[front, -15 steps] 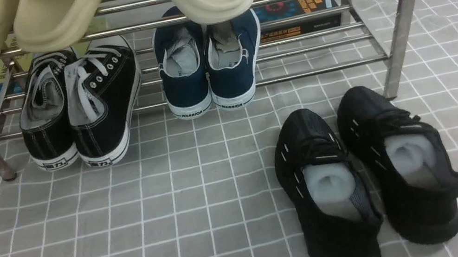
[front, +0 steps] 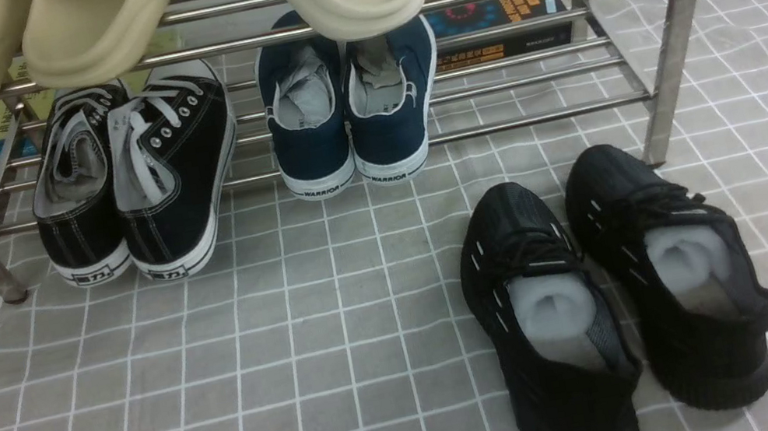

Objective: Take the shoes off the shelf with your hand from the grey coffee tablecloth.
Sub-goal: 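Grasp the leftmost shoe on the bottom shelf of the shoe rack with the left gripper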

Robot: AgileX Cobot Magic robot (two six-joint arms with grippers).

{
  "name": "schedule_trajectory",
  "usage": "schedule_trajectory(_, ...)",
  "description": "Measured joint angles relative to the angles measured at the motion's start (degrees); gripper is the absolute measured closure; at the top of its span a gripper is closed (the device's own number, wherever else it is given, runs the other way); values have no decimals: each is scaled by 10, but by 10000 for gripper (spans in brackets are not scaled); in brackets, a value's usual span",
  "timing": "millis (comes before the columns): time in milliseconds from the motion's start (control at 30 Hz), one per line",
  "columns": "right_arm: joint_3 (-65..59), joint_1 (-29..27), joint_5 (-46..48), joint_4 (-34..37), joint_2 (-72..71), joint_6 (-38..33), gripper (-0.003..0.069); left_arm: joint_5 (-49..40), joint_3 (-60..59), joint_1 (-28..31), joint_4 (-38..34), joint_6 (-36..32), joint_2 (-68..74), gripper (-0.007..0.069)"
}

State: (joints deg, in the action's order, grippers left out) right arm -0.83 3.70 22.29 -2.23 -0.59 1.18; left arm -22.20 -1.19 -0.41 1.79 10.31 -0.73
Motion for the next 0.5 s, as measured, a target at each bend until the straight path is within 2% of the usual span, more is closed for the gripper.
schedule_trajectory(100,0,0,0,0,0,0,480,-1,0,0,-110,101,0,383)
schedule_trajectory(233,0,0,0,0,0,0,471,-2,-4,0,-316,274,0,383)
schedule_trajectory(267,0,0,0,0,0,0,470,-2,-4,0,-324,281,0,383)
schedule_trajectory(333,0,0,0,0,0,0,466,2,-4,0,-410,350,0,383)
schedule_trajectory(500,0,0,0,0,0,0,460,7,-4,0,-436,376,0,383)
